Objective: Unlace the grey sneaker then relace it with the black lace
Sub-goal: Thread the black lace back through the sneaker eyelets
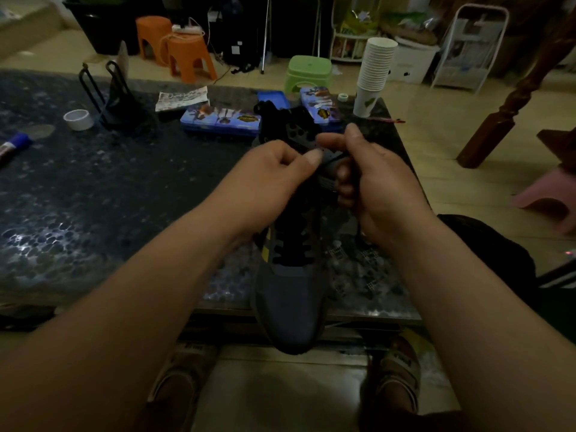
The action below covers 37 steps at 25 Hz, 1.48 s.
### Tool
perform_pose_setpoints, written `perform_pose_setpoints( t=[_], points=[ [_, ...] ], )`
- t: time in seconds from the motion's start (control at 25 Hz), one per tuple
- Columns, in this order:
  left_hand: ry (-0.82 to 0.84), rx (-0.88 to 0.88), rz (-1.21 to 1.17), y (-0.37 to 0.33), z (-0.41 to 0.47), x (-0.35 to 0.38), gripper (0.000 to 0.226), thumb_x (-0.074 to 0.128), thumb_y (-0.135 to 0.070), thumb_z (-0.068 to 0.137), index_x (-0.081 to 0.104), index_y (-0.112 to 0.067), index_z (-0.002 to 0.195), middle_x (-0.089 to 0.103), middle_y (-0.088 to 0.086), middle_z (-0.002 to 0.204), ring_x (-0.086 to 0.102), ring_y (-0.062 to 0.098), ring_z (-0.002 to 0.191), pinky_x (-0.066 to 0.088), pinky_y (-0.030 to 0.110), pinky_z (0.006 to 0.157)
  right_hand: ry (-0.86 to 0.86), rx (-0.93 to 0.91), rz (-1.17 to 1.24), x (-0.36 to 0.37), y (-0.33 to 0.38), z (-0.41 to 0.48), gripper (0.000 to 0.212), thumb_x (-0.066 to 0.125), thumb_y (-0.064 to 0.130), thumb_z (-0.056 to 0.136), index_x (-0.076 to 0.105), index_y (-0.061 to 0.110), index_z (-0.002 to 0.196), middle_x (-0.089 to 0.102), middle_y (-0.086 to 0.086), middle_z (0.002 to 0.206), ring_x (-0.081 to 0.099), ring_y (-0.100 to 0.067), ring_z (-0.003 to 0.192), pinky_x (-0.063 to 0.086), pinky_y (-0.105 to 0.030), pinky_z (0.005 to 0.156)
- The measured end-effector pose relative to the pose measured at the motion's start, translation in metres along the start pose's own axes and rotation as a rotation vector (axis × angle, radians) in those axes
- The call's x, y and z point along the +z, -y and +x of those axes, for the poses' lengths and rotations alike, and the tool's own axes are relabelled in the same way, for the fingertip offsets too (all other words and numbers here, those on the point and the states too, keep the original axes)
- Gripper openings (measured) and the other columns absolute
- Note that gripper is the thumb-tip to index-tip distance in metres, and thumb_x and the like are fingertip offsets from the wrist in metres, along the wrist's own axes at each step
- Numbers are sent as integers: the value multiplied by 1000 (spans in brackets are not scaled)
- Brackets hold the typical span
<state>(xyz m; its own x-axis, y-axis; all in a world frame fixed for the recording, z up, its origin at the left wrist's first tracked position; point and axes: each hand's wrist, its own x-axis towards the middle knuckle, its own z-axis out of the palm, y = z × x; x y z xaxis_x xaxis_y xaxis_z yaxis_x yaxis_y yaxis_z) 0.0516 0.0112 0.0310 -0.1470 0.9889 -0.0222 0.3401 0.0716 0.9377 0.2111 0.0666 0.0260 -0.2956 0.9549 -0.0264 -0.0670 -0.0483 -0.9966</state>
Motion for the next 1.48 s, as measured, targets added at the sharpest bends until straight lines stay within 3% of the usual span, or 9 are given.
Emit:
perform_pose_setpoints(
  t=[0.28,0.36,0.48,0.56,0.72,0.96,1.12,1.28,1.48],
  points=[
    [-86,-41,545,18,-1,-50,17,67,-28,98,66,-16,85,62,-4,75,54,-6,61,40,13,54,-23,109,37,-4,-6,5,39,44,40,110,74,15,115,45,3,64,36,-10,53,27,-26,52],
    [-143,108,481,10,-7,-33,15,62,-20,97,65,-21,111,65,-3,105,62,5,96,49,21,80,53,56,-117,8,-3,-1,39,41,44,110,73,26,122,51,2,66,43,-10,55,33,-25,51],
    [-64,123,31,-5,-11,-5,34,51,-16,104,50,-24,137,69,-6,104,67,11,93,55,33,88,119,-46,-350,19,4,-10,37,37,51,109,64,44,134,61,3,64,56,-9,55,46,-21,50],
    [-18,77,23,-6,-9,0,23,52,-27,107,56,-21,128,67,-4,86,63,14,72,55,41,76,117,-59,-387,21,6,-12,39,35,53,109,58,46,140,62,3,59,58,-10,52,47,-20,48],
    [1,104,7,4,-3,-9,21,60,-23,104,70,-9,93,66,-6,71,56,3,63,46,23,65,141,17,-317,15,3,-8,50,28,61,107,64,40,136,59,-1,59,54,-14,51,43,-24,48],
    [-75,126,166,23,6,-17,14,65,-28,102,79,-31,98,76,-12,84,70,5,80,53,22,70,25,203,-523,-1,-12,14,50,59,59,98,67,11,108,72,-10,102,71,-24,93,63,-44,81],
    [-119,117,357,34,11,-14,10,69,-37,98,78,-36,96,69,-23,73,64,-4,71,52,25,67,31,208,-621,5,-20,16,52,74,52,86,67,3,102,74,-18,97,75,-30,86,63,-57,75],
    [-24,92,411,40,14,-12,8,70,-38,96,78,-39,94,74,-18,91,70,5,85,61,39,82,69,309,-311,-4,-24,21,13,63,15,94,64,5,86,66,-16,86,69,-29,87,63,-43,73],
    [27,106,506,41,16,0,12,69,-39,96,73,-43,85,70,-14,89,67,9,82,59,43,80,118,375,-143,-17,-33,20,10,59,10,101,69,9,104,69,-10,99,69,-23,93,63,-33,65]
  ],
)
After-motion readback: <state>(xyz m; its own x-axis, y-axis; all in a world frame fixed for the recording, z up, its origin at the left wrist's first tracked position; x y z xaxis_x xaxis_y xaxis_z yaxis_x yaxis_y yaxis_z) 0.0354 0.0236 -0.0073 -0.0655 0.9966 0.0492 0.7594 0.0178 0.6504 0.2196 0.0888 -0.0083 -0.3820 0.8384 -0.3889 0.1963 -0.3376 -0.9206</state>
